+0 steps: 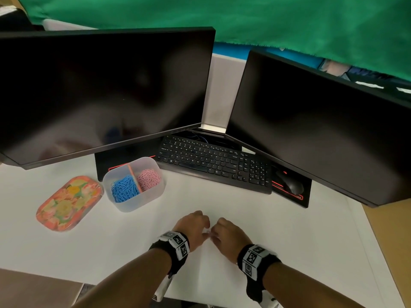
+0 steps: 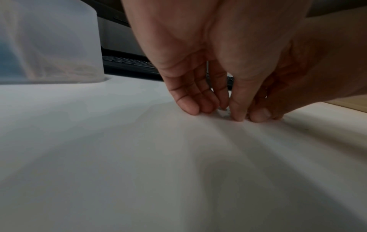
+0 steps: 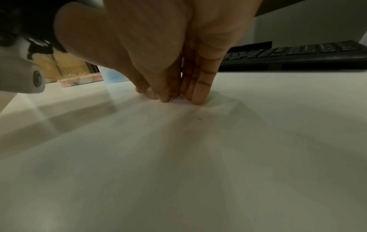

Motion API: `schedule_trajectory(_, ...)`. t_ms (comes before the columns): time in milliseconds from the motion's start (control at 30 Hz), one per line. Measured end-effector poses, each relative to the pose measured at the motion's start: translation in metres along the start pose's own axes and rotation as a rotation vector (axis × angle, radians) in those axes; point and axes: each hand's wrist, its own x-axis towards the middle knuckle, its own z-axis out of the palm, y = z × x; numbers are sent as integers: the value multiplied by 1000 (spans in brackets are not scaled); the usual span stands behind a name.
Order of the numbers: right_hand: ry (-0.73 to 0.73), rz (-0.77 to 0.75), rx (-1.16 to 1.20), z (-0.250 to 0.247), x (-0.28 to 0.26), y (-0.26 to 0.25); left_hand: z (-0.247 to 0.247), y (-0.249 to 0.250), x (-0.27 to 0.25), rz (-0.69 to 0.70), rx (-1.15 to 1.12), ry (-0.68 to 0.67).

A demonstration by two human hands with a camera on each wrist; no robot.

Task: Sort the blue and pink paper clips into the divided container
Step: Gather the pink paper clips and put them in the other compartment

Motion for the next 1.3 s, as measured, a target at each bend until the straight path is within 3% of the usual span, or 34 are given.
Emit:
schedule_trajectory(233, -59, 95, -40, -3, 8, -8, -2, -4, -1, -22, -36, -8)
schedule_trajectory(400, -112, 148, -11, -7, 12, -11, -7, -11, -1, -76, -203, 31)
schedule_trajectory(567, -42, 183, 147, -13, 11, -11, -12, -17, 2, -274, -600, 96)
schedule_trajectory(700, 102, 242, 409, -33, 16, -22, -28, -5, 8, -484, -1234, 46)
schedule_trajectory(933, 172, 191, 538, -72, 42, -55, -51, 22, 12, -536, -1819, 72)
schedule_trajectory(1067, 264, 177, 463, -71, 31, -42, -59, 15, 9, -581, -1793, 144)
schedule_trajectory(1233, -3, 272, 138, -23, 2, -21, -52, -3, 3, -659, -1740, 154)
schedule_trajectory(1300, -22, 260, 92, -12, -1, -21, -49, -6, 1, -672, -1729, 149)
